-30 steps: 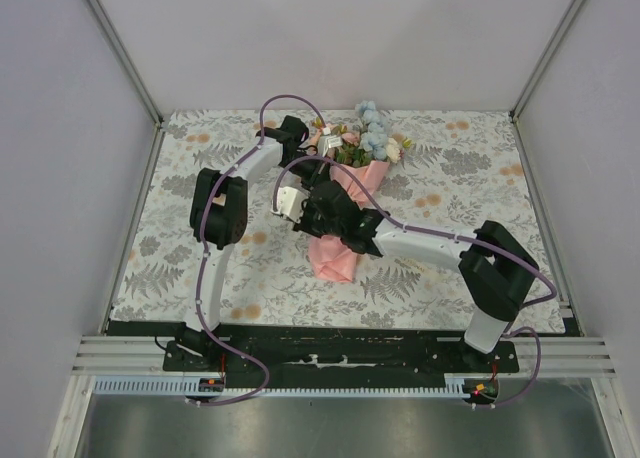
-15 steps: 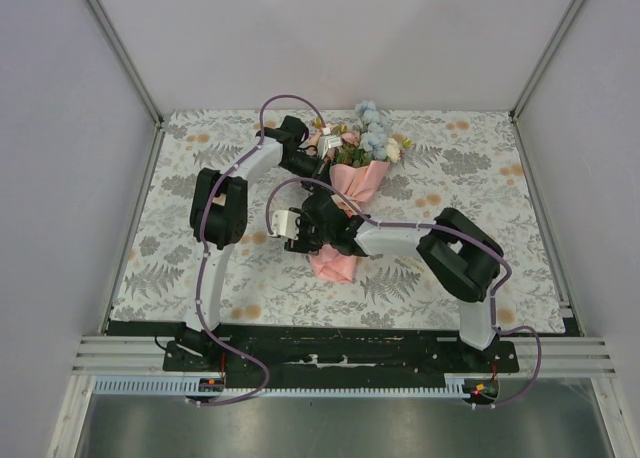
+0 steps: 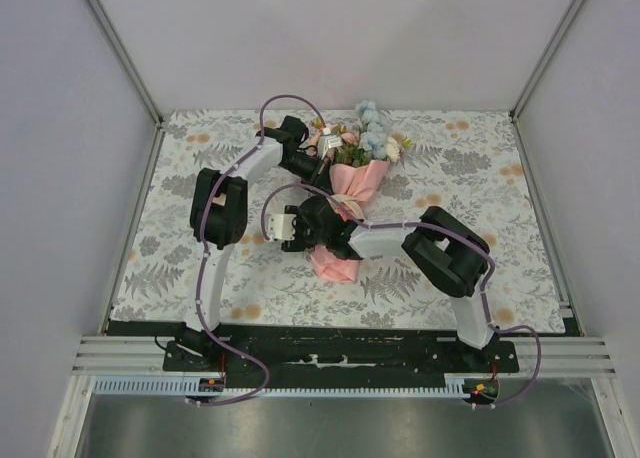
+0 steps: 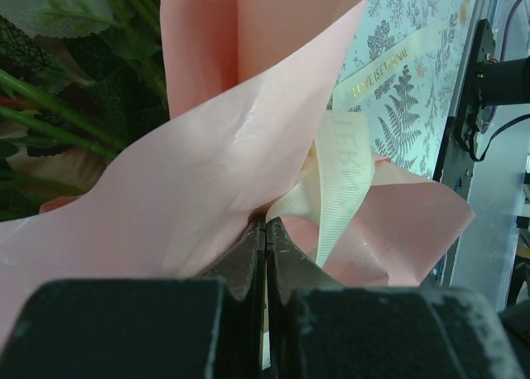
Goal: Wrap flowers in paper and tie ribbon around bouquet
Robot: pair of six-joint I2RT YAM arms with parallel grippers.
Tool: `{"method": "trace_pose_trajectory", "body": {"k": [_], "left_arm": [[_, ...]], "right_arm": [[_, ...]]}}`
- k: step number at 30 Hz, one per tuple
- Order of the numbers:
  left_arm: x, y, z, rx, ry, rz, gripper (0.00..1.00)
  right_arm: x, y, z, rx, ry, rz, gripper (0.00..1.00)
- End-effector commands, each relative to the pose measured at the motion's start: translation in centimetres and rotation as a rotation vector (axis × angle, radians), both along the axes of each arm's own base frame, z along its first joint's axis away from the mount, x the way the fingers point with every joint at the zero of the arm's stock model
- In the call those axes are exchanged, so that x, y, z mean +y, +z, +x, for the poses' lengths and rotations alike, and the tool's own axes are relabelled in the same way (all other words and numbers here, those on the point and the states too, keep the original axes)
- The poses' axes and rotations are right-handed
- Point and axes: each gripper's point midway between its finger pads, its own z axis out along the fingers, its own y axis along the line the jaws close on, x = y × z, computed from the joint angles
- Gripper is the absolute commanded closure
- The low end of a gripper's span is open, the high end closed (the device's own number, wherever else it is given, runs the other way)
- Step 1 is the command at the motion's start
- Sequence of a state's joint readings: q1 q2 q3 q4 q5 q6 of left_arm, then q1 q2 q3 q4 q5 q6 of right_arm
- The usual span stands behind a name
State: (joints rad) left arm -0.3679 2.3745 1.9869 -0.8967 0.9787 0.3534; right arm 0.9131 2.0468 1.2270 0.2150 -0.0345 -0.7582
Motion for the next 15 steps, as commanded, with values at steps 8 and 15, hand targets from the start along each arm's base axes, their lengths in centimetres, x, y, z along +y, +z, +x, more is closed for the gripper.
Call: {"method": "trace_pose_trajectory", "body": {"k": [8,15], "left_arm": [[0.5,-0.2,0.0,-0.024,-0.027,-0.001,0.98],[0.4,-0.1,0.1,-0.031,-0.032,-0.002,0.98]], "right_arm": [[0.3,3.5,-0.8,-0.158,0.105,0.099,0.2],[0.7,0.5,0.0,-0.15,0.127,-0.024,0.22]]}}
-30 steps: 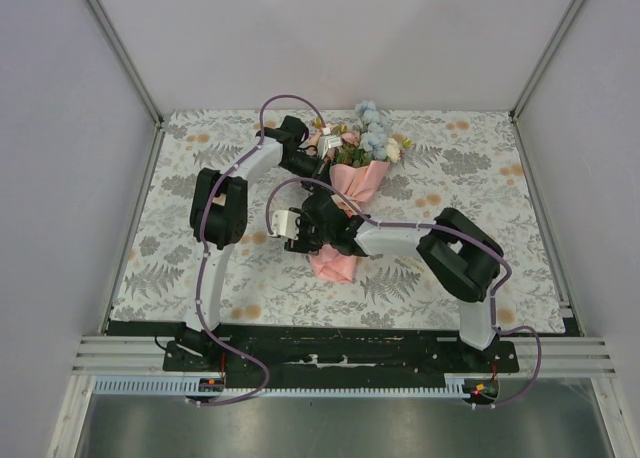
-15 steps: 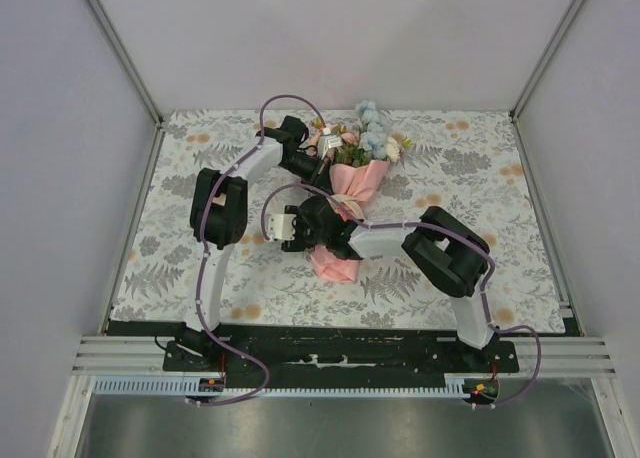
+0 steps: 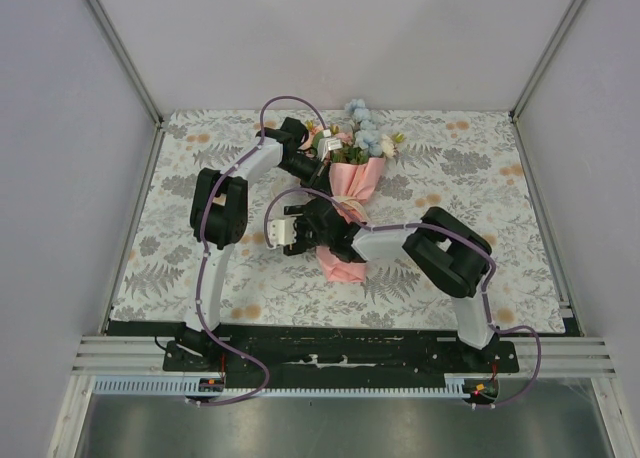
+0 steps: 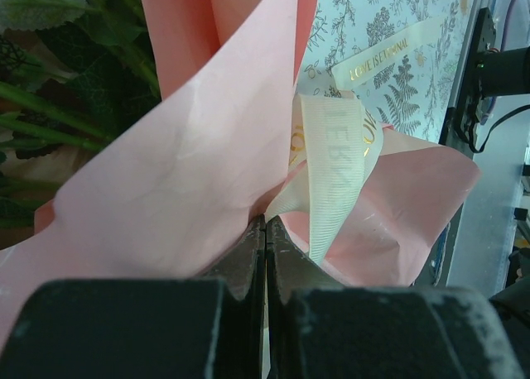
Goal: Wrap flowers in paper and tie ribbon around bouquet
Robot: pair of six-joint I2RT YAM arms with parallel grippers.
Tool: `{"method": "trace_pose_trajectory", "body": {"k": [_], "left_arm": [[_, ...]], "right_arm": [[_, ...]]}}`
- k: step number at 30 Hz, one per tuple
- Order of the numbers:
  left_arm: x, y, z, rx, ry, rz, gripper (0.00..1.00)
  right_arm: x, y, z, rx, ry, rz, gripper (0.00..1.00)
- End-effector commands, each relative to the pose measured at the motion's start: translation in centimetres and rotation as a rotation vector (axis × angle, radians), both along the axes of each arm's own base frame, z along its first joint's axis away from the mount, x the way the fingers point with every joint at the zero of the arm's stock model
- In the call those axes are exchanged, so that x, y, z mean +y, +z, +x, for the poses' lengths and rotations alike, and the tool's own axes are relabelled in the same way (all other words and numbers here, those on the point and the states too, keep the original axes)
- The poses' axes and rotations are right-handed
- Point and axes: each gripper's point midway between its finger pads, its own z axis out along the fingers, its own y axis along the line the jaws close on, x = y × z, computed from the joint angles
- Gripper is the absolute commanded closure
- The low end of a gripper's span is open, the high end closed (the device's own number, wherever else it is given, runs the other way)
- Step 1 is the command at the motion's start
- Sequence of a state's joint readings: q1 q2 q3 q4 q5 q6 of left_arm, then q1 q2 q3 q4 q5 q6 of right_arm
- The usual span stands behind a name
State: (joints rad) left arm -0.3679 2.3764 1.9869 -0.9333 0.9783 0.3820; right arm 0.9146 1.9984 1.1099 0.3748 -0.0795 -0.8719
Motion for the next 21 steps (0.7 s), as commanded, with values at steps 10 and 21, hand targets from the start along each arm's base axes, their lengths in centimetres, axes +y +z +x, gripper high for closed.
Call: {"method": "trace_pose_trajectory", "body": {"k": [10,21], "left_arm": [[0.1,0.3,0.8,-0.049,-0.016,-0.013,0.98],[0.4,1.7,1.0,-0.101,-0.002,-0.008,0.98]], "right_arm": [[0.5,-1.7,1.2,-0.028,0.012,-0.128,1.0],[-1.8,11.7,0.5,0.044,-0.111,0.329,1.0]]}}
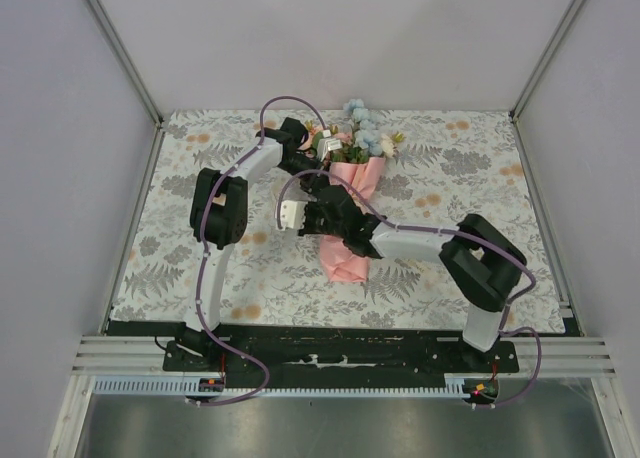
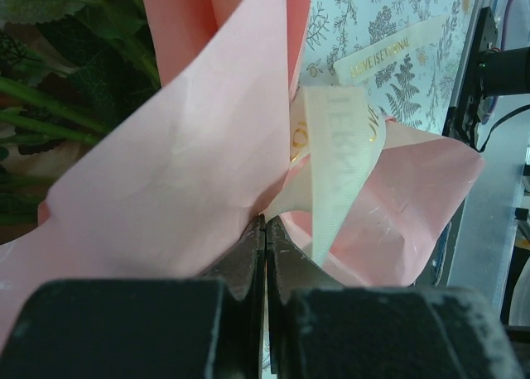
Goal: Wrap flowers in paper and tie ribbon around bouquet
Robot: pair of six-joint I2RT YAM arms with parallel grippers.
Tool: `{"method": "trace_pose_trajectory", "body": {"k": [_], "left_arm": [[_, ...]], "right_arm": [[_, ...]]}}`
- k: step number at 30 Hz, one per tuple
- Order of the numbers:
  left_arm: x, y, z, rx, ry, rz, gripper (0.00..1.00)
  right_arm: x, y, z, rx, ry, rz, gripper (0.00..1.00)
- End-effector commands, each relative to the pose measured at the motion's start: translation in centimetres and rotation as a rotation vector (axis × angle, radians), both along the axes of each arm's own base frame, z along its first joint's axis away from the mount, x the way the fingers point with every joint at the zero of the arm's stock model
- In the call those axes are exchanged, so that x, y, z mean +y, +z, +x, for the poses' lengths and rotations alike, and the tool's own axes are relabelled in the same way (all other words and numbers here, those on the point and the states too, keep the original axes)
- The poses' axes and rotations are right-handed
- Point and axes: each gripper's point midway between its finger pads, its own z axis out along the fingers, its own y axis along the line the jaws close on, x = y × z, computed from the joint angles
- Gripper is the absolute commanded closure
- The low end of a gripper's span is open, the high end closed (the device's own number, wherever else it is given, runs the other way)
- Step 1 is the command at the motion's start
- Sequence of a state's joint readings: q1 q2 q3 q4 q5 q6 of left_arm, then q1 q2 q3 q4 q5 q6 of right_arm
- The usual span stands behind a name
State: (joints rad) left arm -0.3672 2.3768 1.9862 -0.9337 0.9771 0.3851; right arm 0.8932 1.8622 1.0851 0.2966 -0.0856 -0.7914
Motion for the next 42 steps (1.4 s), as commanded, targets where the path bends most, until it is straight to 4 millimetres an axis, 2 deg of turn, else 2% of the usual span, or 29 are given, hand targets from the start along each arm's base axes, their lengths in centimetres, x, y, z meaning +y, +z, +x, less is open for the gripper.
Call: {"method": "trace_pose_trajectory", "body": {"k": [1,14,17,24,32,38,39,42], "left_arm": [[0.5,1.6,1.2,-0.105,0.003,-0.004,0.98],[2.3,1.1,1.1,-0.154,0.013,0.07,0.98],[3.2,0.7,1.0,-0.173,0.023,0.104,0.98],[5.8,0.8,2.2,-0.214,0.076,0.155,0.98],[6.9,2.0,3.1,-0.301,0.075,0.178,0.98],[10.7,0.5,5.5,-0.328,0.182,0.286,0.98],[11.4,0.2,5.7,-0.33,0.196,0.301,0.98],[13.0,-0.8,6.4,-0.354,0.222,0.375,0.98]], "right_arm": [[-0.7,7.7,0.8,0.02,-0.083,0.275,1.0],[-8.2,5.4,1.7,0.394,-0.352,0.418,1.0],[-9.9,4.9,1.4,0.461,-0.426,0.454,1.0],[-13.9,4.2,0.3,0.577,-0.583,0.526,1.0],[-20.0,1.0,-0.1,0.682,-0.817,0.533,1.0],[-24.2,-1.2,-0.4,0.828,-1.002,0.601,1.0],[-24.7,-2.2,-1.0,0.886,-1.045,0.605,1.0],[-26.6,-3.4,-1.0,0.978,-1.157,0.662,1.0]]}}
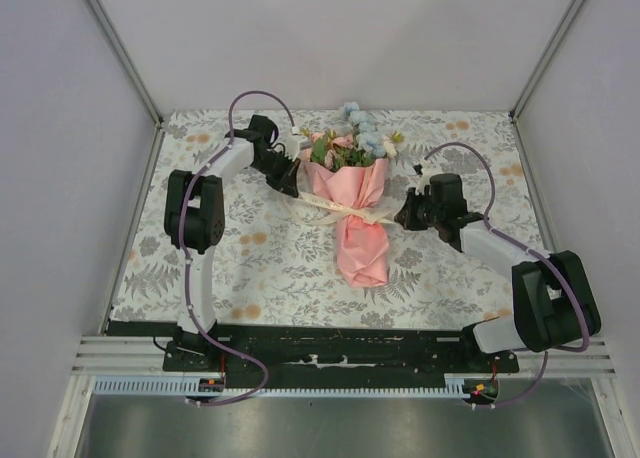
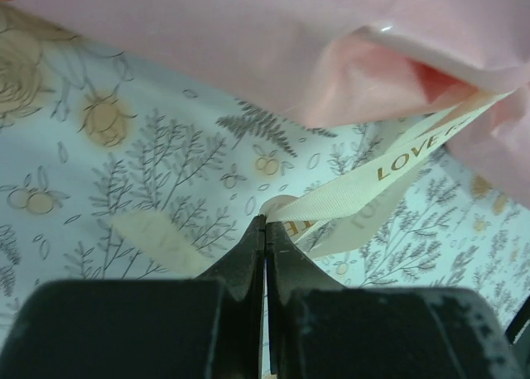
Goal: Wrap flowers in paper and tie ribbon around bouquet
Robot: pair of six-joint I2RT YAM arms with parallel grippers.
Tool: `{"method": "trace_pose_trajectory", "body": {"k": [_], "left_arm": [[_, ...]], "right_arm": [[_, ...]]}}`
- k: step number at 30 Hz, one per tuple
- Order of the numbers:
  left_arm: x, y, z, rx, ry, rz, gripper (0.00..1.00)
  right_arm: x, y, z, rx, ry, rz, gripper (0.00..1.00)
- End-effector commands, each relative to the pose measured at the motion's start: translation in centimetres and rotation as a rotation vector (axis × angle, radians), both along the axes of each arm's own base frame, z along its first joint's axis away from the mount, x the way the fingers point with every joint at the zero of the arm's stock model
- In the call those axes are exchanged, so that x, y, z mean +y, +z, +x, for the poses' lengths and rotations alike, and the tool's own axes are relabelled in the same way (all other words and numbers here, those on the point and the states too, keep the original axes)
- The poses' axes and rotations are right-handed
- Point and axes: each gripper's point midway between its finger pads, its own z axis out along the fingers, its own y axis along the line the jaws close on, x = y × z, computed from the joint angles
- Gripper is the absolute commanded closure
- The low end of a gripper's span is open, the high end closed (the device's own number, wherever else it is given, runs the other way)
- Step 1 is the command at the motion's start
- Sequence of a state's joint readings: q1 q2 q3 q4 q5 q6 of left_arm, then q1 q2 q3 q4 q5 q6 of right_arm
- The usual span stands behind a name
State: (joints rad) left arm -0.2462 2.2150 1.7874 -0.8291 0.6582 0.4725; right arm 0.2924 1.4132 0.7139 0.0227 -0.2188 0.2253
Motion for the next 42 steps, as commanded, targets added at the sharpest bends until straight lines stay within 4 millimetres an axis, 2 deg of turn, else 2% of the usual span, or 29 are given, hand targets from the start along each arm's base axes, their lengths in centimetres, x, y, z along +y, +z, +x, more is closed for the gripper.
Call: {"method": "trace_pose_trajectory", "body": {"k": [1,7,9,10,13,16,21,23,26,29,33,36,42], "left_arm": [[4.1,0.4,2.7,-0.131,0.07,0.135,0.98],[6.4,-1.6,3.1,-0.136,0.115,0.215,0.98],[7.2,-2.1,3.4,-0.141,0.133,0.236,0.98],[7.7,-2.3,3.6,-0.142,0.145,0.249,0.98],[8.6,-2.9,4.0,-0.137,0.171,0.267,0.98],[9.1,-2.9,4.1,-0.138,0.174,0.272,0.98],[9.0,-2.7,4.5,-0.148,0.184,0.27,0.98],[9.0,-2.5,4.7,-0.152,0.187,0.266,0.98],[8.1,-1.4,5.0,-0.166,0.184,0.222,0.98],[7.5,-0.2,6.2,-0.192,0.2,0.192,0.98],[6.9,1.0,8.2,-0.223,0.217,0.177,0.98],[6.9,1.8,8.9,-0.247,0.214,0.176,0.98],[9.3,0.9,9.0,-0.244,0.266,0.229,0.98]], "right_arm": [[-2.8,-2.2,-1.1,0.196,-0.181,0.112,1.0],[-7.6,-4.5,-1.1,0.351,-0.44,0.177,1.0],[-8.5,-5.2,-1.2,0.38,-0.491,0.187,1.0],[-10.0,-5.5,-1.1,0.388,-0.543,0.189,1.0],[-11.9,-6.2,-1.3,0.399,-0.604,0.143,1.0],[-13.0,-6.5,-1.6,0.408,-0.637,0.131,1.0],[-12.7,-6.5,-1.4,0.412,-0.618,0.141,1.0],[-11.8,-6.1,-0.9,0.399,-0.565,0.169,1.0],[-8.2,-4.5,0.1,0.368,-0.432,0.206,1.0],[-3.8,-3.5,0.2,0.36,-0.295,0.226,1.0],[0.3,-2.9,-0.4,0.384,-0.175,0.265,1.0],[0.4,-2.5,-0.2,0.378,-0.178,0.259,1.0],[-4.3,-3.5,-0.6,0.392,-0.324,0.212,1.0]]}}
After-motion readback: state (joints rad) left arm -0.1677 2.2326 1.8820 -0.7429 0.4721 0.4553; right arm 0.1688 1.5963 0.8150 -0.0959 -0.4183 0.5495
